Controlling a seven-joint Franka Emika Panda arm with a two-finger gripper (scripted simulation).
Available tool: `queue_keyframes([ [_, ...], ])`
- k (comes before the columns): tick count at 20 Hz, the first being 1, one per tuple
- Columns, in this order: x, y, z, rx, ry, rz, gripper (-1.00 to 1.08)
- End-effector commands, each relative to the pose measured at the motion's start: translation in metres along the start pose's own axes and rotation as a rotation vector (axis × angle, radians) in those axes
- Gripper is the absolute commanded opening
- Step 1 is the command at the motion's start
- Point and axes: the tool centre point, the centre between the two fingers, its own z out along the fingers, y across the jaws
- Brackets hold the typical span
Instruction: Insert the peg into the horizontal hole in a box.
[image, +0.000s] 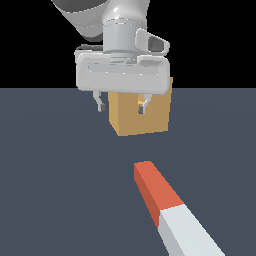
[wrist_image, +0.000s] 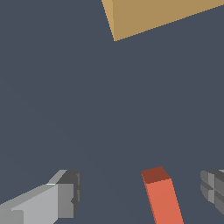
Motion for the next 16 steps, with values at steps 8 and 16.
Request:
queue_keyframes([
  [8, -0.012, 0.003, 0.004, -0.003, -0.001, -0.014, 1.00],
  [16, -0.055, 0.014, 0.018, -0.012, -0.005, -0.063, 1.00],
])
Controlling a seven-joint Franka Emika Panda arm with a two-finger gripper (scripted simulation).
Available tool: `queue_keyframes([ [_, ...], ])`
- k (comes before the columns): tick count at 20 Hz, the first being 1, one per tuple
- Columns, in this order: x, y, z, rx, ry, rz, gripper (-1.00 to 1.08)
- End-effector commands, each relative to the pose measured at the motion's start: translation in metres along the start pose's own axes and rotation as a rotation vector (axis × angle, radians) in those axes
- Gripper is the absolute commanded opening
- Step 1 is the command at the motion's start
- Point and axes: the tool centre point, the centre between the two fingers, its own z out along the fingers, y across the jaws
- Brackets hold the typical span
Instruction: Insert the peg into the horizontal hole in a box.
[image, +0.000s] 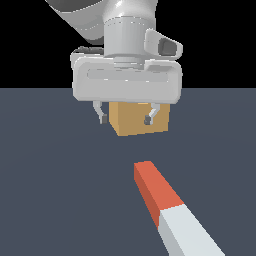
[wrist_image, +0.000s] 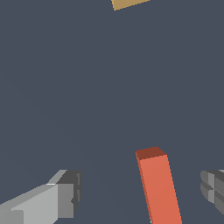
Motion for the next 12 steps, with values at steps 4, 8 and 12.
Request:
queue_keyframes([
  [4, -0.043, 0.010, 0.014, -0.009, -0.003, -0.047, 1.00],
  [8, -0.077, 0.021, 0.025, -0.017, -0.006, -0.087, 1.00],
  [12, -0.110, 0.035, 0.036, -0.025, -0.008, -0.127, 1.00],
])
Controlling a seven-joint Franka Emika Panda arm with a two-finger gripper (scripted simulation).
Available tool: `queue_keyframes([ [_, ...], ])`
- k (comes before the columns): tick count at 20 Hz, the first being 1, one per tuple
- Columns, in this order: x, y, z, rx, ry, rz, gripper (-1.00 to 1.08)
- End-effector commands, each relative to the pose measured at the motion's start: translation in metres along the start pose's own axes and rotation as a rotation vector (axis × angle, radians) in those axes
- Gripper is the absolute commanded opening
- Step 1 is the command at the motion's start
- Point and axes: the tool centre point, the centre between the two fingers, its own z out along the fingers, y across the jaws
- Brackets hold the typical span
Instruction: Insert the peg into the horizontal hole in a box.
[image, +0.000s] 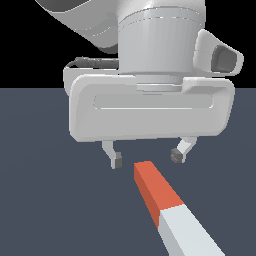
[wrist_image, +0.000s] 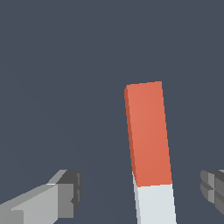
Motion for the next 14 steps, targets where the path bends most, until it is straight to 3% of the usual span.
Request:
queue_keyframes([
  [1, -0.021, 0.006, 0.007, -0.005, -0.001, -0.025, 1.00],
  [7, -0.058, 0.019, 0.019, -0.014, -0.003, -0.069, 1.00],
  [14, -0.079, 0.028, 0.026, -0.020, -0.004, -0.095, 1.00],
])
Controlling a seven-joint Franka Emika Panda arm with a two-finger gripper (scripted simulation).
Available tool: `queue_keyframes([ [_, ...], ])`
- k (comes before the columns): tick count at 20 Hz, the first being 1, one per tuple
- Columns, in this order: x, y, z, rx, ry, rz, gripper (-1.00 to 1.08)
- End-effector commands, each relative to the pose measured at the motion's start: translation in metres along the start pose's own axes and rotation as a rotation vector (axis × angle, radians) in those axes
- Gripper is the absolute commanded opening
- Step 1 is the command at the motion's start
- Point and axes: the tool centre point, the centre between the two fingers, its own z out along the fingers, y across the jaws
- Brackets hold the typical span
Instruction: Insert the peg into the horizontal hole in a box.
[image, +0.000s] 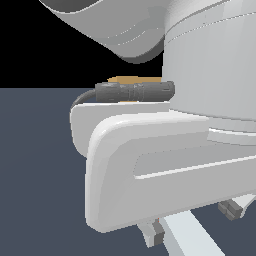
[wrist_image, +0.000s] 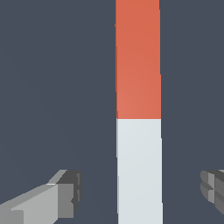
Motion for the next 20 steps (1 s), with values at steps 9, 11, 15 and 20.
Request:
queue_keyframes([
  [9, -0.009, 0.004, 0.003, -0.003, 0.000, -0.012, 1.00],
  [11, -0.009, 0.004, 0.006, -0.003, 0.000, -0.012, 1.00],
  [15, -0.009, 0.004, 0.021, -0.003, 0.000, -0.012, 1.00],
  [20, -0.009, 0.004, 0.046, -0.003, 0.000, -0.013, 1.00],
])
